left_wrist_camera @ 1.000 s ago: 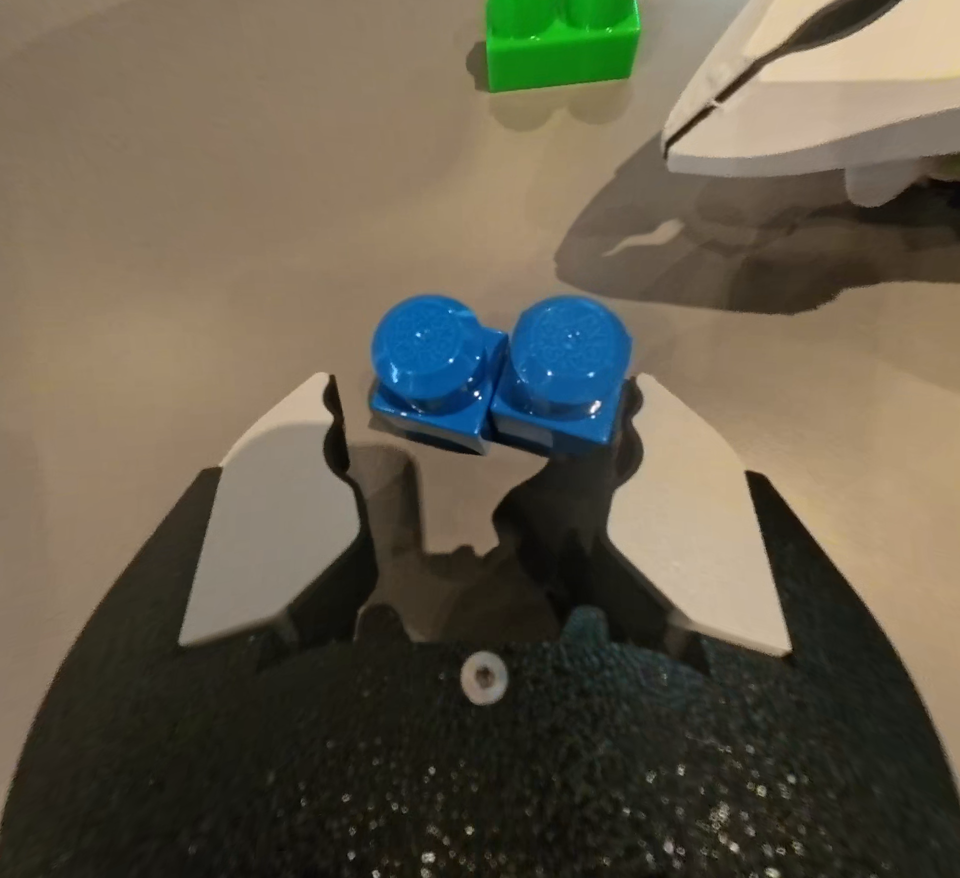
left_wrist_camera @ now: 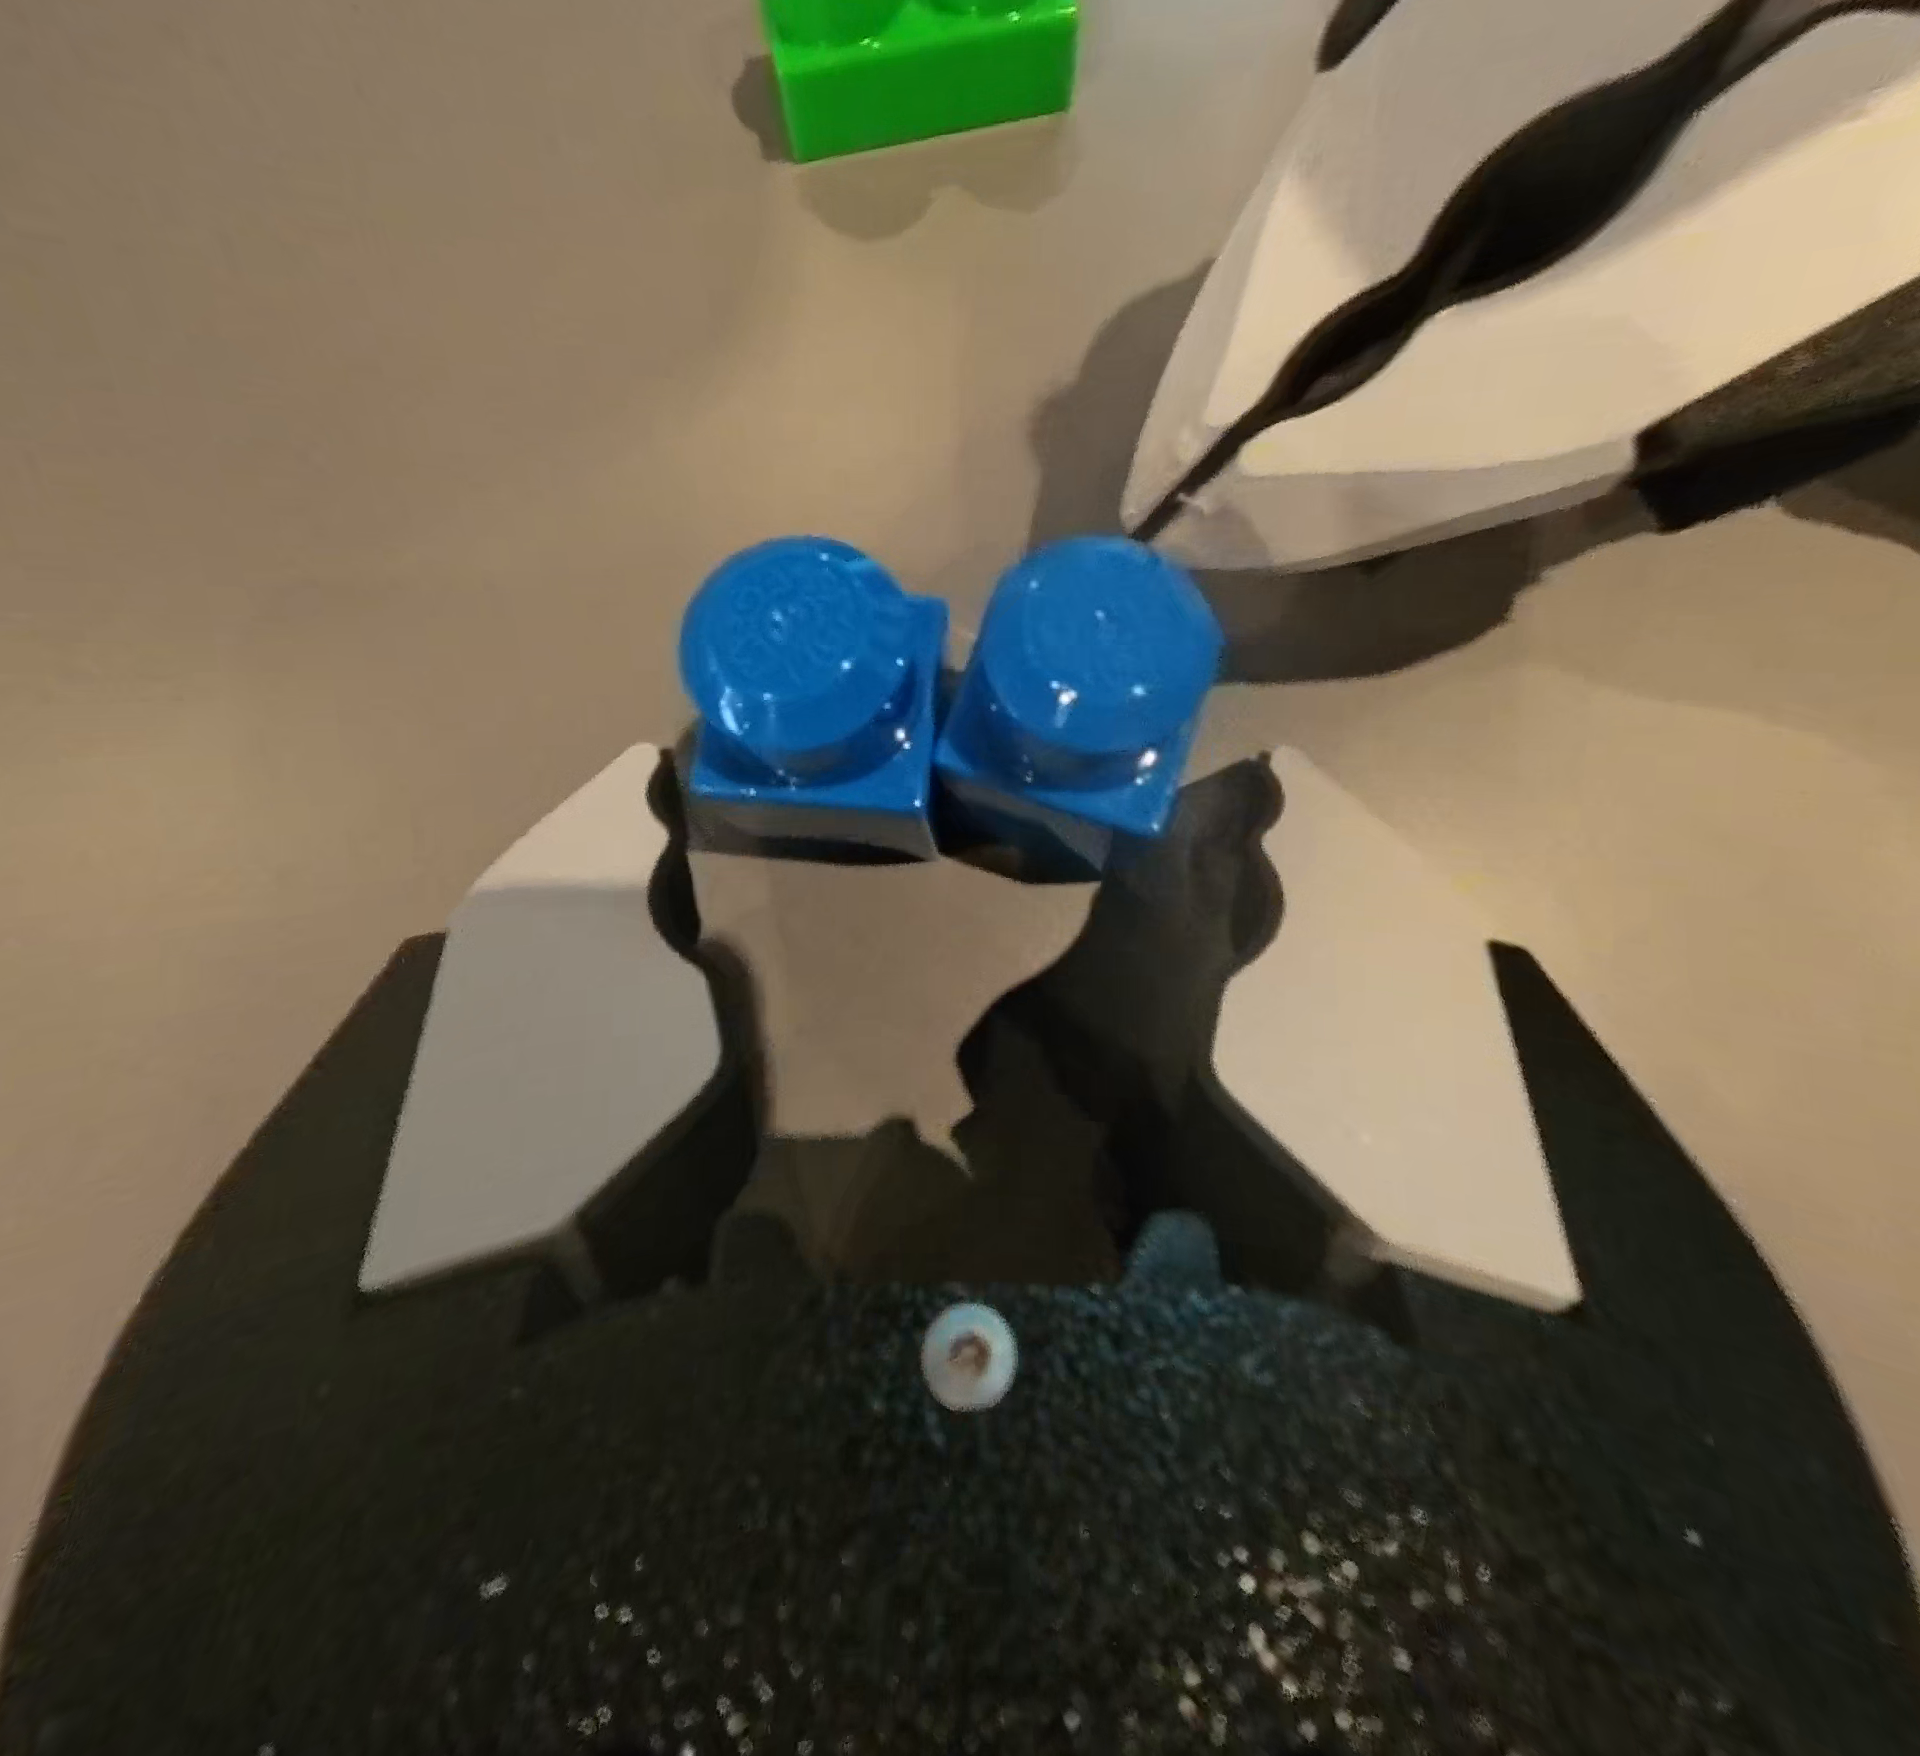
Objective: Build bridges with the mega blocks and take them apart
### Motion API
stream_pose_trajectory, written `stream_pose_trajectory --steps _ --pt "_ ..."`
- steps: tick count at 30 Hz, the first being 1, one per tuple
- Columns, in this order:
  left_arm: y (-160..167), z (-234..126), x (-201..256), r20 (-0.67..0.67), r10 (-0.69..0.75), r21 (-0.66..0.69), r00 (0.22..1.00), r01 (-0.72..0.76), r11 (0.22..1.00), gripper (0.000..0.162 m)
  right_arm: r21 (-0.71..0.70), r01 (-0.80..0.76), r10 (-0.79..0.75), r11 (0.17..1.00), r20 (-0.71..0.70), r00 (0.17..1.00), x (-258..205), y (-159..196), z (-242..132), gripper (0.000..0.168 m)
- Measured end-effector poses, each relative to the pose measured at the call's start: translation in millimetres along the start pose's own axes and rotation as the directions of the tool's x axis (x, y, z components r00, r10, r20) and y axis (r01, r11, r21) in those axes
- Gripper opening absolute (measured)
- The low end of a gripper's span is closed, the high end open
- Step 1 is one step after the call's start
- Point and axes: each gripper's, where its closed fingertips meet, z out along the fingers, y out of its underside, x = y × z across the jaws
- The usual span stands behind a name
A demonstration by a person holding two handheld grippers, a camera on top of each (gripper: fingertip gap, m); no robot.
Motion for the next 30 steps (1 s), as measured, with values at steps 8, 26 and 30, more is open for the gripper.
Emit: stream_pose_trajectory --steps 8,26,30 --pt "3.4 -9.5 1.4 0.024 0.048 0.026 0.999 -0.049 0.998 0.091 0.031 -0.001 0.002 1.000 -0.034 0.999 20.9 -12.3 15.0 0.000" --pt "5.8 -19.7 9.7 -0.014 0.050 0.020 0.999 -0.050 0.999 0.077 0.015 0.009 -0.011 1.000 0.123 0.992 20.9 -11.2 19.8 0.000" --pt "4.4 -16.3 9.3 -0.013 0.074 0.012 0.997 -0.074 0.997 0.078 0.004 0.022 -0.022 1.000 0.146 0.989 19.0 -10.1 21.5 0.000"
